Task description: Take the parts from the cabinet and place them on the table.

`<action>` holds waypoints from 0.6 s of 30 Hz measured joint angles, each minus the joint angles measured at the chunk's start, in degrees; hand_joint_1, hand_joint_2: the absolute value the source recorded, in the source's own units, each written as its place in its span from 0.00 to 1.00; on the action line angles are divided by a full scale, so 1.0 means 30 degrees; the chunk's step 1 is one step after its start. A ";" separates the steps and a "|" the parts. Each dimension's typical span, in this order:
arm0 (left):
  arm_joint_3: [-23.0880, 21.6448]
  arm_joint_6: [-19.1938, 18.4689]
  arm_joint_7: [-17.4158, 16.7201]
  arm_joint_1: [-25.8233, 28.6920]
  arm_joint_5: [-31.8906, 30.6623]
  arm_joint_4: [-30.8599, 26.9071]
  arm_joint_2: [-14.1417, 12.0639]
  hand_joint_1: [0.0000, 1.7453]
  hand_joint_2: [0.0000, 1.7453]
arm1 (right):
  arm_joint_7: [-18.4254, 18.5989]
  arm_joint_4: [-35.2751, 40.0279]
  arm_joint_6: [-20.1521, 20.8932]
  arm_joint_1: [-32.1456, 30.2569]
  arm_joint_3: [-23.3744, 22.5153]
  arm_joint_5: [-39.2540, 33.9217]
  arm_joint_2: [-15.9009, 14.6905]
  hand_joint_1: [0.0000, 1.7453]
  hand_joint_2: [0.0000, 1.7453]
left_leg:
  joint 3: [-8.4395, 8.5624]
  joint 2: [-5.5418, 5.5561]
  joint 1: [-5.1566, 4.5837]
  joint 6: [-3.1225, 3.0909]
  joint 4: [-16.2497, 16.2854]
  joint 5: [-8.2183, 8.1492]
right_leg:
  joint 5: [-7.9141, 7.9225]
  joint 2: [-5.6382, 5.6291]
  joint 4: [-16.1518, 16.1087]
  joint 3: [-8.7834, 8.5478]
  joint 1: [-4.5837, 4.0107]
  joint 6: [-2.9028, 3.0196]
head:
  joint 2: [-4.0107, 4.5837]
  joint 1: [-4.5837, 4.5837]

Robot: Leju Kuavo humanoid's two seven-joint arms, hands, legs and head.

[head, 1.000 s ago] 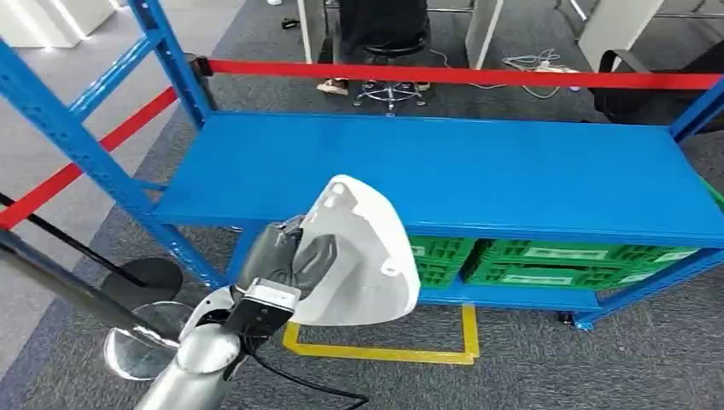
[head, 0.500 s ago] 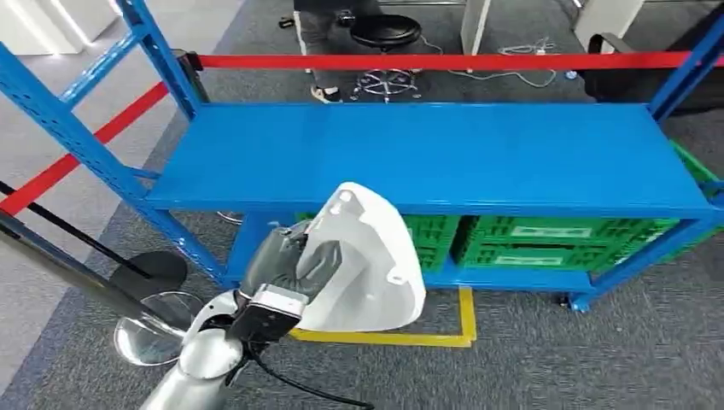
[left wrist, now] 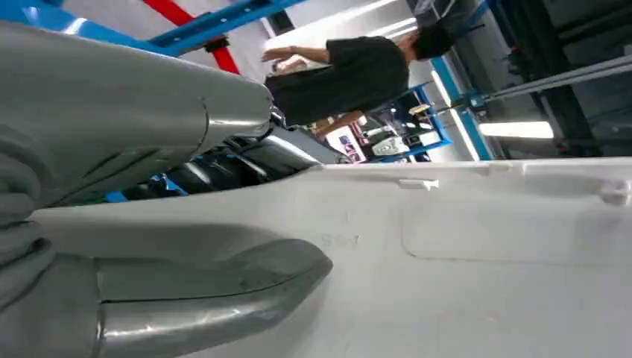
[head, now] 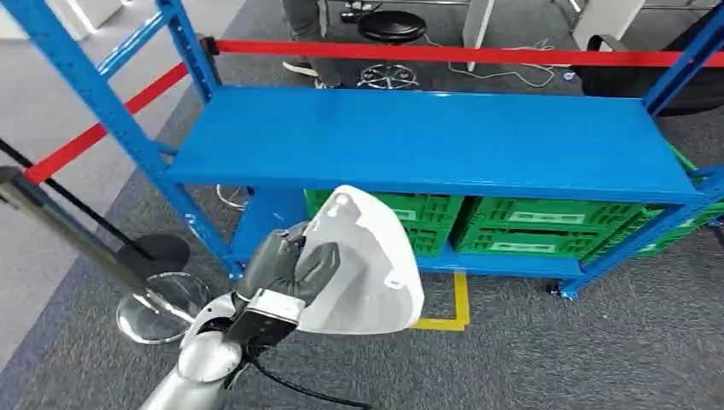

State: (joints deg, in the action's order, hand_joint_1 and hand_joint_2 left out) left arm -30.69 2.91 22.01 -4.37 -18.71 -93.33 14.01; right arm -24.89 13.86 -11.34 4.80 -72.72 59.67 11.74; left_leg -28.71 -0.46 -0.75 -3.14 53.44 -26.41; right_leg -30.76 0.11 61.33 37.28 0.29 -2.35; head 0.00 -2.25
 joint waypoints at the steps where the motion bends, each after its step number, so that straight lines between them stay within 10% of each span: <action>1: 0.0007 0.0000 0.0000 0.0060 0.0000 0.0007 -0.0007 1.00 1.00 | 0.0000 0.0000 0.0015 -0.0012 -0.0007 -0.0051 -0.0007 0.00 1.00 | -0.0289 -0.0014 -0.0019 0.0008 0.0019 0.0231 | -0.1108 -0.0006 0.1669 0.0359 0.0072 -0.0094 | 0.0000 0.0007; 3: 0.0007 0.0007 0.0000 0.0096 0.0007 0.0007 -0.0015 1.00 1.00 | -0.0008 0.0000 0.0014 -0.0018 -0.0015 -0.0109 -0.0015 0.00 1.00 | -0.0873 -0.0055 -0.0037 0.0056 0.0048 0.0688 | -0.1779 -0.0003 0.4045 0.0725 0.0090 -0.0270 | 0.0000 0.0029; 4: 0.0007 0.0007 0.0000 0.0104 0.0007 0.0007 -0.0015 1.00 1.00 | -0.0015 0.0000 0.0015 -0.0015 -0.0015 -0.0131 -0.0022 0.00 1.00 | -0.1213 -0.0070 -0.0029 0.0096 0.0089 0.0921 | -0.1209 -0.0002 0.4191 0.0410 0.0128 -0.0345 | 0.0000 0.0000; 7: 0.0007 0.0007 0.0000 0.0104 0.0007 0.0007 -0.0015 1.00 1.00 | 0.0007 0.0007 0.0015 0.0023 -0.0029 -0.0160 -0.0073 0.00 1.00 | -0.2124 -0.0054 0.0025 0.0306 0.0356 0.1489 | 0.0636 0.0000 0.0817 -0.2336 0.0253 -0.0470 | 0.0000 0.0014; 9: 0.0015 0.0015 0.0022 0.0095 0.0014 0.0000 0.0015 1.00 1.00 | 0.0036 0.0015 0.0007 0.0105 -0.0029 -0.0160 -0.0073 0.00 1.00 | -0.2458 -0.0044 -0.0085 0.0530 0.0554 0.1823 | -0.0235 -0.0094 -0.2637 -0.4703 0.0218 -0.0367 | 0.0000 -0.0037; 13: 0.0015 0.0015 0.0051 0.0117 0.0007 0.0000 -0.0029 1.00 1.00 | 0.0051 0.0007 0.0007 -0.0029 -0.0029 -0.0167 -0.0051 0.00 1.00 | -0.2807 0.0011 -0.0013 0.0782 0.0570 0.2447 | 0.0082 -0.0022 -0.2527 -0.3889 0.0289 0.0288 | 0.0000 0.0014; 16: 0.0029 0.0058 0.0058 0.0130 0.0014 0.0000 -0.0051 1.00 1.00 | 0.0058 0.0015 0.0000 0.0029 -0.0044 -0.0175 -0.0066 0.00 1.00 | -0.3520 0.0084 0.0150 0.1210 0.3551 -0.1318 | 0.0672 0.0066 -0.2395 -0.3226 0.0215 0.0787 | 0.0000 -0.0146; 18: 0.0029 0.0051 0.0058 0.0134 0.0014 0.0000 -0.0073 1.00 1.00 | 0.0058 0.0022 0.0000 0.0031 -0.0044 -0.0175 -0.0066 0.00 1.00 | -0.3795 0.0083 0.0212 0.1297 0.6290 -0.2572 | 0.1162 0.0101 -0.2229 -0.2524 0.0175 0.0812 | 0.0000 -0.0153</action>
State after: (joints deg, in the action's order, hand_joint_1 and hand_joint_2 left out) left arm -30.60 3.06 22.19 -3.97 -18.67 -93.33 13.79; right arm -24.72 13.92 -11.34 4.89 -72.85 59.14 11.54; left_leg -40.09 -0.21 -0.12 0.75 72.31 -34.13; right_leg -27.27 0.41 54.64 29.71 0.82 0.09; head 0.00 -2.71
